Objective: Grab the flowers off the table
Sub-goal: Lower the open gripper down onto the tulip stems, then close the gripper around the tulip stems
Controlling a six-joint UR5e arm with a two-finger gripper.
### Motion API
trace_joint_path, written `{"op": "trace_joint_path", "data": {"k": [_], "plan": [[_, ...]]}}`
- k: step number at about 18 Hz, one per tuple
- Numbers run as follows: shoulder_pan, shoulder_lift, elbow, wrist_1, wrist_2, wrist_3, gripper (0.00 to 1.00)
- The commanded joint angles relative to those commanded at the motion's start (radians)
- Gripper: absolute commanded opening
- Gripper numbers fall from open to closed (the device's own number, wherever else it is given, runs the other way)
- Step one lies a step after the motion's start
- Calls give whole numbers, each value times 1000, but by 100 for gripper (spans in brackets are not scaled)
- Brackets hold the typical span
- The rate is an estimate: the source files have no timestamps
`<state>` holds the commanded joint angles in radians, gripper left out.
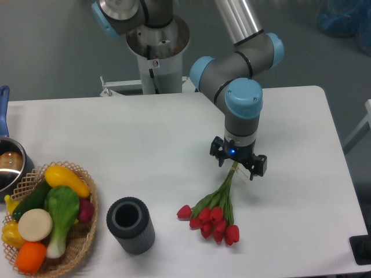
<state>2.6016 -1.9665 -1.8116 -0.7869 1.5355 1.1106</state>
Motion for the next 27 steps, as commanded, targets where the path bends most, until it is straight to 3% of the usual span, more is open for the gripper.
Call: {"op": "trace_joint_path", "data": {"k": [11, 27], "plan": [[-8, -57, 3, 5, 2, 2, 100], [-25, -72, 3, 6, 2, 0, 100]]}}
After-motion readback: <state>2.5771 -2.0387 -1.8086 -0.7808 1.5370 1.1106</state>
